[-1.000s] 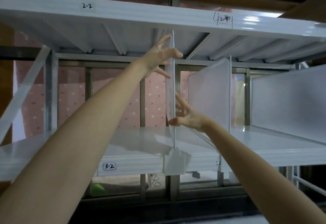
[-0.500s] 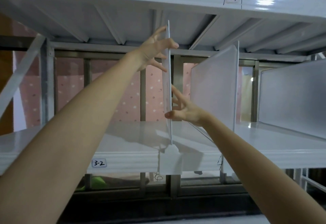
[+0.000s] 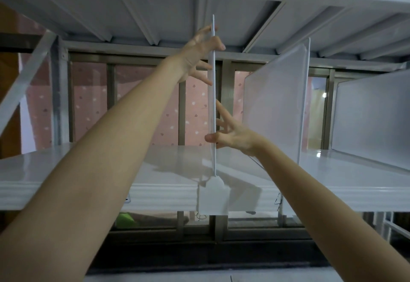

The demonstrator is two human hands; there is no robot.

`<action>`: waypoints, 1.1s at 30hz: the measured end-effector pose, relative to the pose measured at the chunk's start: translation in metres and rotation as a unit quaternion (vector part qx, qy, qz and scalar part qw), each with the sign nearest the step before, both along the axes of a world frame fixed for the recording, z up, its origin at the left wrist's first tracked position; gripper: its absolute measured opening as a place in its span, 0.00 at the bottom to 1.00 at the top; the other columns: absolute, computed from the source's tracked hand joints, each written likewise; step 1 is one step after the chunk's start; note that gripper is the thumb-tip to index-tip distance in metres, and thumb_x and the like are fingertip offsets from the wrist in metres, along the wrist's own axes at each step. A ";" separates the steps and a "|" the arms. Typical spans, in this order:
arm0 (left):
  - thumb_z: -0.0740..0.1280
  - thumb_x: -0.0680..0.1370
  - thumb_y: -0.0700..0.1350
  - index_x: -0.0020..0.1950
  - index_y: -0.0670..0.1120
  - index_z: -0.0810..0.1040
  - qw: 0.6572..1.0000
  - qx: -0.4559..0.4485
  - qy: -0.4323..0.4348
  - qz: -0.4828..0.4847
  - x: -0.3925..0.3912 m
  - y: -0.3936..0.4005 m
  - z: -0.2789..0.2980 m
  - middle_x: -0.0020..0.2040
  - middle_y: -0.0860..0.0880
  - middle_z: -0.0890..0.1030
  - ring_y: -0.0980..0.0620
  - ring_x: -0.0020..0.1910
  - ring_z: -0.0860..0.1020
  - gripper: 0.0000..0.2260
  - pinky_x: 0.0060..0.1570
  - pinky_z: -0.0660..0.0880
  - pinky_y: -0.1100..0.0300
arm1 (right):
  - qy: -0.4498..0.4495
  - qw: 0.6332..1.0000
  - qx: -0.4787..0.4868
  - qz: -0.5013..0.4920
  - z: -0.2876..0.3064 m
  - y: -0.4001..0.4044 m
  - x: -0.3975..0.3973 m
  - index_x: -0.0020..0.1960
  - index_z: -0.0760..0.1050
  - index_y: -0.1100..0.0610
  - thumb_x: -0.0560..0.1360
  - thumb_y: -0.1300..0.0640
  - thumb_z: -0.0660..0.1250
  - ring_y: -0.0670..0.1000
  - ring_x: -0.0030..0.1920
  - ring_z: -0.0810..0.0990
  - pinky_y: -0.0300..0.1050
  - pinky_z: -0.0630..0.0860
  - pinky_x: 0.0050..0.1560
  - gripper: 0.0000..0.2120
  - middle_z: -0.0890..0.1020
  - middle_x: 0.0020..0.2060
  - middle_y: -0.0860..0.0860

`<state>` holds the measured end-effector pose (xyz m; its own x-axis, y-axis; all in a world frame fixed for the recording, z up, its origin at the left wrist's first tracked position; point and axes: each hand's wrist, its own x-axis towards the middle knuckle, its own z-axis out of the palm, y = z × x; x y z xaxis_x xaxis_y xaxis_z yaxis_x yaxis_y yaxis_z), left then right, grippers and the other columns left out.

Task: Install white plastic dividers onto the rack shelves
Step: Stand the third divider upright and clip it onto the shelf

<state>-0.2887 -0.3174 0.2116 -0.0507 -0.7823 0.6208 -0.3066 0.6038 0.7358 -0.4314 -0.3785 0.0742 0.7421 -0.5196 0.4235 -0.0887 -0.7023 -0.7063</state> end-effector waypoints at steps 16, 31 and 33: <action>0.65 0.59 0.61 0.63 0.63 0.67 0.998 -0.054 -0.022 0.029 -0.025 0.001 -0.006 0.66 0.53 0.64 0.45 0.61 0.67 0.32 0.32 0.78 0.60 | -0.041 0.999 -0.004 0.005 -0.008 0.003 0.004 0.75 0.38 0.33 0.60 0.48 0.76 0.57 0.75 0.58 0.47 0.81 0.51 0.58 0.53 0.77 0.49; 0.64 0.64 0.58 0.72 0.57 0.62 0.992 -0.110 -0.005 0.066 -0.037 0.011 -0.011 0.58 0.59 0.69 0.48 0.61 0.70 0.36 0.34 0.74 0.61 | -0.066 0.998 -0.013 0.010 -0.014 0.005 0.001 0.76 0.37 0.38 0.63 0.57 0.71 0.54 0.76 0.54 0.52 0.73 0.65 0.55 0.53 0.77 0.50; 0.62 0.67 0.56 0.72 0.57 0.62 0.991 -0.118 0.007 0.064 -0.035 0.011 -0.013 0.57 0.61 0.68 0.49 0.61 0.68 0.33 0.34 0.73 0.62 | -0.063 0.998 0.000 0.011 -0.014 0.006 0.001 0.76 0.38 0.36 0.64 0.58 0.70 0.53 0.76 0.54 0.38 0.79 0.52 0.54 0.53 0.77 0.51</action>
